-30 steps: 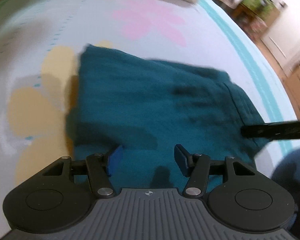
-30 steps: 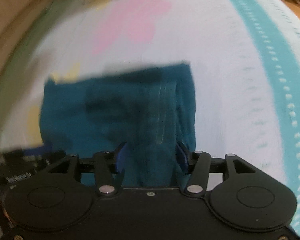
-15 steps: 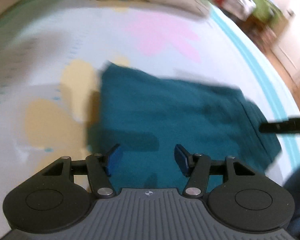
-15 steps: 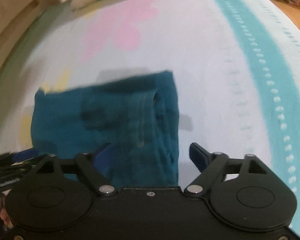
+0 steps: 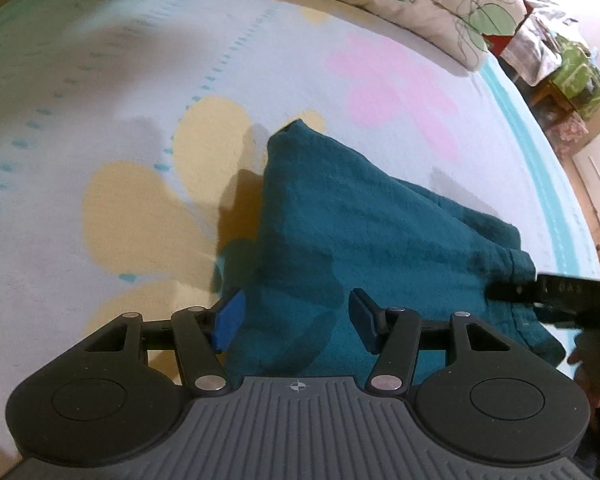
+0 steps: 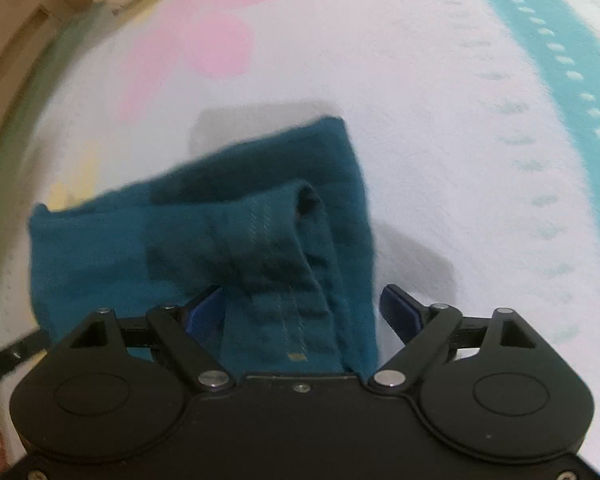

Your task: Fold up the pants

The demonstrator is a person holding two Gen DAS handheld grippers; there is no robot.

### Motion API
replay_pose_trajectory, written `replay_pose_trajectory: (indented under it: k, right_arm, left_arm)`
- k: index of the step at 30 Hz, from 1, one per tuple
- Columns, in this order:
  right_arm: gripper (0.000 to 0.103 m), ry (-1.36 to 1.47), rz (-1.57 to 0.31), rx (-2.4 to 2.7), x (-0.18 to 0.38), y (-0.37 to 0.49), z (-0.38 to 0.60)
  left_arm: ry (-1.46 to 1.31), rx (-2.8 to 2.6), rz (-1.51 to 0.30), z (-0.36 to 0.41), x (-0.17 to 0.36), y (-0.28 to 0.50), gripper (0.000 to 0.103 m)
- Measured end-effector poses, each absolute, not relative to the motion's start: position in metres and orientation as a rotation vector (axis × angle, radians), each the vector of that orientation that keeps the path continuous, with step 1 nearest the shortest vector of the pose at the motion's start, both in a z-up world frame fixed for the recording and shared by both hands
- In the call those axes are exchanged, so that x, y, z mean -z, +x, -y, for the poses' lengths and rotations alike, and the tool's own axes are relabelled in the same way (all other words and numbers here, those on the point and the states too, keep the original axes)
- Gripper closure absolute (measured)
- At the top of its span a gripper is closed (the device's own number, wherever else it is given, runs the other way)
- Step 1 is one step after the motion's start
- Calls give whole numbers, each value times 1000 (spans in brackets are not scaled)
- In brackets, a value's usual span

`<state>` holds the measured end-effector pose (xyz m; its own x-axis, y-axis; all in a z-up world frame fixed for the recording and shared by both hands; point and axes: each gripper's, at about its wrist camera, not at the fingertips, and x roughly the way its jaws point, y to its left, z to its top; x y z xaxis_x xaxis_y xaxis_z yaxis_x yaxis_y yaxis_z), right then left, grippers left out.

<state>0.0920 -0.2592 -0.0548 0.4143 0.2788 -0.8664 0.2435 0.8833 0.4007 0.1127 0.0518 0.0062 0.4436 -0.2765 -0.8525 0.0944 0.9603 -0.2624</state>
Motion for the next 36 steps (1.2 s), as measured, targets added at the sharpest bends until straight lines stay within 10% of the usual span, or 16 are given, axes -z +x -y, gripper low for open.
replay_pose_trajectory:
  k: [6, 33, 36]
  right_arm:
    - [48, 512, -1106, -77, 58, 91, 258]
    - [35, 586, -1086, -123, 62, 91, 267]
    - [49, 532, -1083, -88, 58, 89, 263]
  left_arm:
    - [-174, 237, -1108, -50, 0, 112, 47]
    - [-123, 284, -1110, -29, 26, 141, 32]
    - [-109, 287, -1102, -28, 23, 137, 64]
